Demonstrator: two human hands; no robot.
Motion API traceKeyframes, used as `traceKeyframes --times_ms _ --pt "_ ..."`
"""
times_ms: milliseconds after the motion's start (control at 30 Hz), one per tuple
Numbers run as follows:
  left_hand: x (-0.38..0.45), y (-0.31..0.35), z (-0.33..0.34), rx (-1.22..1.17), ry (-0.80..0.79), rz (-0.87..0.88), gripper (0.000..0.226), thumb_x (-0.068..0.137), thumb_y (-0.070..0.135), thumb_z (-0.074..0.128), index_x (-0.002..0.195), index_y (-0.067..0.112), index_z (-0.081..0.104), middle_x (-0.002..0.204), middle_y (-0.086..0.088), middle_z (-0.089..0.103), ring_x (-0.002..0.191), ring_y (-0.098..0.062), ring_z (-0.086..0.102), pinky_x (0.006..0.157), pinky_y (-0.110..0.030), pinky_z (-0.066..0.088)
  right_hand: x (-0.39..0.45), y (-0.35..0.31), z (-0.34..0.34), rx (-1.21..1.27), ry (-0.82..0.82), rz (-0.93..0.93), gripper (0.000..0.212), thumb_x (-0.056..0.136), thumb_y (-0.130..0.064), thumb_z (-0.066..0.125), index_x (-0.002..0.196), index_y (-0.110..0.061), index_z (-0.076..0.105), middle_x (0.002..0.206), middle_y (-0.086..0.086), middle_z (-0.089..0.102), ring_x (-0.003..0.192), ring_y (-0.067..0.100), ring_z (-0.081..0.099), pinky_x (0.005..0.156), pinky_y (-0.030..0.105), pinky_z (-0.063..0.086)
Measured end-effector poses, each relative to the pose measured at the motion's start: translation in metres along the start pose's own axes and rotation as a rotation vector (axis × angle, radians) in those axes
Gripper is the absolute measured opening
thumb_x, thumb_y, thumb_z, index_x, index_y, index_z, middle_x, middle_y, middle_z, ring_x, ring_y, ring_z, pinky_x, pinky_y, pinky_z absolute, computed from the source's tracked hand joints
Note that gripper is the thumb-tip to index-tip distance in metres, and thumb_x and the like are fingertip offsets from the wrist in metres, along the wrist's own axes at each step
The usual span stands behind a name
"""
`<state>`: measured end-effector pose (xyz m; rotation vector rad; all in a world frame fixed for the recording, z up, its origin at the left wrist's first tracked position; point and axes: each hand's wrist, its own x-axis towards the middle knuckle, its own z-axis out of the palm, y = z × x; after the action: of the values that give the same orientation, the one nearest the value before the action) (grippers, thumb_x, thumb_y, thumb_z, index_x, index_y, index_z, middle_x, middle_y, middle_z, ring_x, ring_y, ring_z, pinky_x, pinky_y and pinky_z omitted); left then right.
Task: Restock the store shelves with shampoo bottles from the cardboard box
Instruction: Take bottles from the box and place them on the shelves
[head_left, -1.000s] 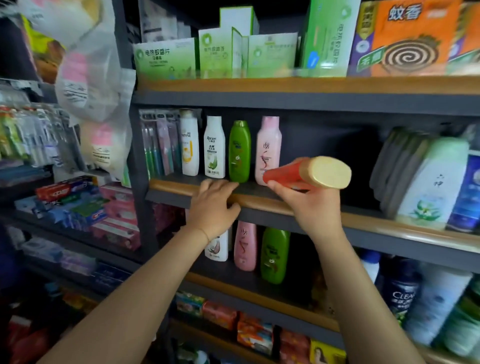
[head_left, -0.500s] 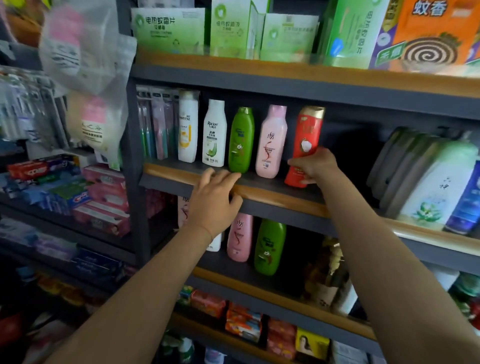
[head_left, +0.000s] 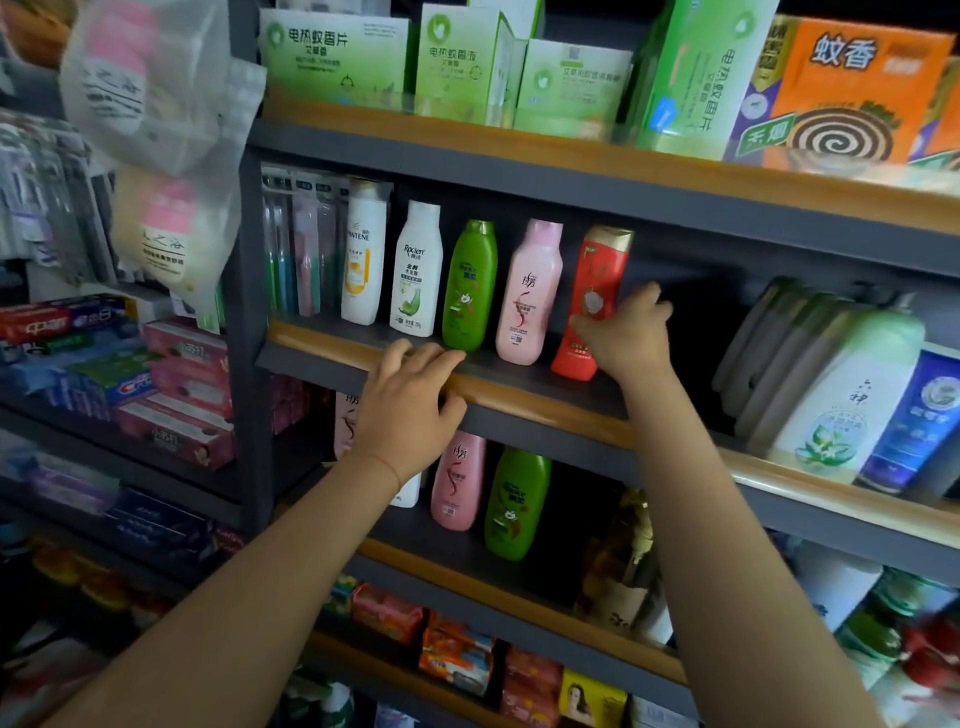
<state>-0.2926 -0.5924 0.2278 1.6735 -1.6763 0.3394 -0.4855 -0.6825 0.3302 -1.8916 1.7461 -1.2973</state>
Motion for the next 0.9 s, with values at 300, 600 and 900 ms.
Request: traceKeyframes --times_ms 300,600,900 --pt "-0.063 -0.066 -0.013 -0.083 0.14 -0.023 0.058 0.089 0.018 0.054 0.147 0.016 0.047 0.149 -0.01 0.045 0.135 -0.032 0.042 0.108 -0.044 0.039 -0.149 -0.013 0.072 0.705 -0.501 -0.276 0.011 0.094 -0.002 0.059 0.085 -0.007 0.061 0.066 0.01 0.061 0.047 0.014 0.052 0.046 0.022 0.044" --pt "-0.413 -0.251 0.017 0.02 -0.054 -1.119 0.048 0.086 0.019 0.063 0.132 0.004 0.059 0.135 -0.021 0.054 0.127 -0.041 0.049 0.106 -0.046 0.041 -0.359 0.079 0.328 0.322 -1.241 0.121 0.015 0.096 -0.013 0.058 0.081 -0.016 0.059 0.063 0.001 0.064 0.046 0.013 0.055 0.048 0.026 0.045" --pt "-0.576 -0.286 0.004 -0.085 -0.102 -1.729 0.082 0.097 0.026 0.059 0.16 0.021 0.007 0.161 -0.007 0.03 0.142 -0.03 0.038 0.112 -0.051 0.039 -0.554 0.132 0.447 -0.011 -1.599 0.423 0.021 0.098 -0.01 0.049 0.08 -0.019 0.056 0.071 0.002 0.062 0.056 0.012 0.058 0.045 0.018 0.045"
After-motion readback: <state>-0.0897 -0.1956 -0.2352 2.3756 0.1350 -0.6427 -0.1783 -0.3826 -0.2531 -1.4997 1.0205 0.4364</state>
